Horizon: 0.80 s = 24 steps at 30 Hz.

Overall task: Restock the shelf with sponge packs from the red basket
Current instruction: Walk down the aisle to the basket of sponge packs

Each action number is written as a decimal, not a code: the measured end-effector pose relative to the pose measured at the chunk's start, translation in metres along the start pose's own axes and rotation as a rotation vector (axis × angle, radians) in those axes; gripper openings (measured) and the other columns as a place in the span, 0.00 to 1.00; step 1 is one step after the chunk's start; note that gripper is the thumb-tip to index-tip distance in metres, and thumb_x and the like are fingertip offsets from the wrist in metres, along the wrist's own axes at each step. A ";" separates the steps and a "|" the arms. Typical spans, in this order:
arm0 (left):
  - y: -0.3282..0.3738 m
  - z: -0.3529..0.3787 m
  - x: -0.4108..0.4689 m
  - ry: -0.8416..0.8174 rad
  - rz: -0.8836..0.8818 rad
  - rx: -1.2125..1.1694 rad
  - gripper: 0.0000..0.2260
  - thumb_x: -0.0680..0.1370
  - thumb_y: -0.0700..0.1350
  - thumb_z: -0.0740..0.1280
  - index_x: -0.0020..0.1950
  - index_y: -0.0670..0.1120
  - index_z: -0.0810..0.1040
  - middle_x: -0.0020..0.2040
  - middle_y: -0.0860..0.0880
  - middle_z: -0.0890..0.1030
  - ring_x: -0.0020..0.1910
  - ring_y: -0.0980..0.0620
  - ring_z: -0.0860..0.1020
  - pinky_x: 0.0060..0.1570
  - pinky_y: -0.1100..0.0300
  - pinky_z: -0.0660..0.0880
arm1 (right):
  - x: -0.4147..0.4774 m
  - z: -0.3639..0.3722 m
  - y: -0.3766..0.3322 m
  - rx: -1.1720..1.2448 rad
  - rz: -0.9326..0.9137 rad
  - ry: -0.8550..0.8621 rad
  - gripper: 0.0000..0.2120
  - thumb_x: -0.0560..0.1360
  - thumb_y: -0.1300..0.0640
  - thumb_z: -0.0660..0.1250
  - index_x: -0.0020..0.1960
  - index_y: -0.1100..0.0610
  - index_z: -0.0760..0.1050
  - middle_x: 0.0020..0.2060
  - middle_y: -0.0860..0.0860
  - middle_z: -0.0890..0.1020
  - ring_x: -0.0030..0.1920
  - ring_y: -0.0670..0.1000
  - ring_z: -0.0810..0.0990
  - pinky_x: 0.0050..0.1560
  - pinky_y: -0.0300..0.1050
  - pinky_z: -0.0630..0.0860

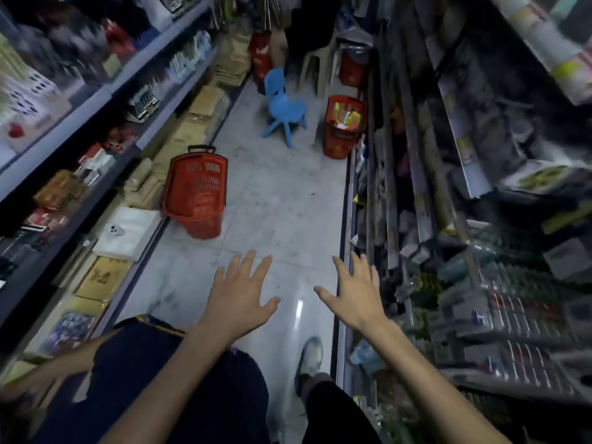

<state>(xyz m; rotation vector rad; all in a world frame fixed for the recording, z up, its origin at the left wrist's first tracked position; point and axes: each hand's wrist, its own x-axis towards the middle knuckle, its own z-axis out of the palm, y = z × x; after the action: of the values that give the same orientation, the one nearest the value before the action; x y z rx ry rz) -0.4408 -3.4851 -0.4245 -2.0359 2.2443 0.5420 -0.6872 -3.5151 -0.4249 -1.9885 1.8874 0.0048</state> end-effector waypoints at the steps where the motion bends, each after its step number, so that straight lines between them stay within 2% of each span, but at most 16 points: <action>1: -0.005 -0.004 0.022 -0.004 -0.013 -0.014 0.46 0.67 0.73 0.39 0.84 0.56 0.46 0.85 0.46 0.49 0.83 0.42 0.50 0.78 0.42 0.51 | 0.027 -0.003 0.003 -0.010 -0.003 -0.016 0.40 0.79 0.32 0.60 0.83 0.50 0.53 0.82 0.58 0.50 0.83 0.61 0.42 0.80 0.59 0.40; 5: -0.011 -0.024 0.138 -0.039 -0.060 -0.039 0.43 0.72 0.71 0.48 0.84 0.56 0.46 0.84 0.44 0.50 0.83 0.40 0.49 0.79 0.41 0.50 | 0.153 -0.017 0.018 -0.027 -0.031 -0.049 0.40 0.78 0.31 0.60 0.83 0.49 0.53 0.82 0.59 0.49 0.82 0.61 0.41 0.80 0.60 0.40; 10: 0.003 -0.076 0.307 -0.054 -0.026 0.002 0.41 0.73 0.69 0.52 0.84 0.56 0.48 0.84 0.45 0.51 0.83 0.40 0.50 0.79 0.43 0.51 | 0.307 -0.067 0.035 -0.003 -0.013 -0.069 0.41 0.78 0.32 0.61 0.83 0.50 0.52 0.83 0.60 0.48 0.82 0.62 0.41 0.80 0.59 0.40; 17: 0.019 -0.151 0.494 -0.057 0.023 0.079 0.41 0.73 0.70 0.52 0.84 0.57 0.48 0.84 0.44 0.52 0.83 0.40 0.50 0.79 0.42 0.53 | 0.484 -0.152 0.046 0.002 -0.062 0.002 0.41 0.78 0.32 0.61 0.83 0.50 0.54 0.82 0.60 0.48 0.82 0.63 0.42 0.80 0.59 0.40; 22: 0.004 -0.197 0.603 -0.014 0.011 0.075 0.37 0.79 0.68 0.58 0.84 0.58 0.47 0.84 0.46 0.50 0.83 0.42 0.49 0.79 0.43 0.52 | 0.600 -0.192 0.040 0.003 -0.098 0.002 0.40 0.78 0.32 0.61 0.82 0.50 0.54 0.82 0.60 0.49 0.82 0.63 0.42 0.81 0.61 0.41; 24: -0.009 -0.213 0.653 -0.006 0.022 0.076 0.37 0.79 0.69 0.56 0.84 0.58 0.48 0.84 0.46 0.51 0.83 0.42 0.50 0.79 0.43 0.53 | 0.651 -0.203 0.035 -0.002 -0.103 0.006 0.40 0.78 0.32 0.61 0.82 0.50 0.54 0.83 0.60 0.48 0.82 0.63 0.41 0.81 0.62 0.42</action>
<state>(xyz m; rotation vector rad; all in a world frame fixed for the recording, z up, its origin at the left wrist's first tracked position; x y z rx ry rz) -0.4730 -4.1711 -0.4096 -1.9740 2.2497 0.4564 -0.7163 -4.1972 -0.4240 -2.0869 1.7864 -0.0279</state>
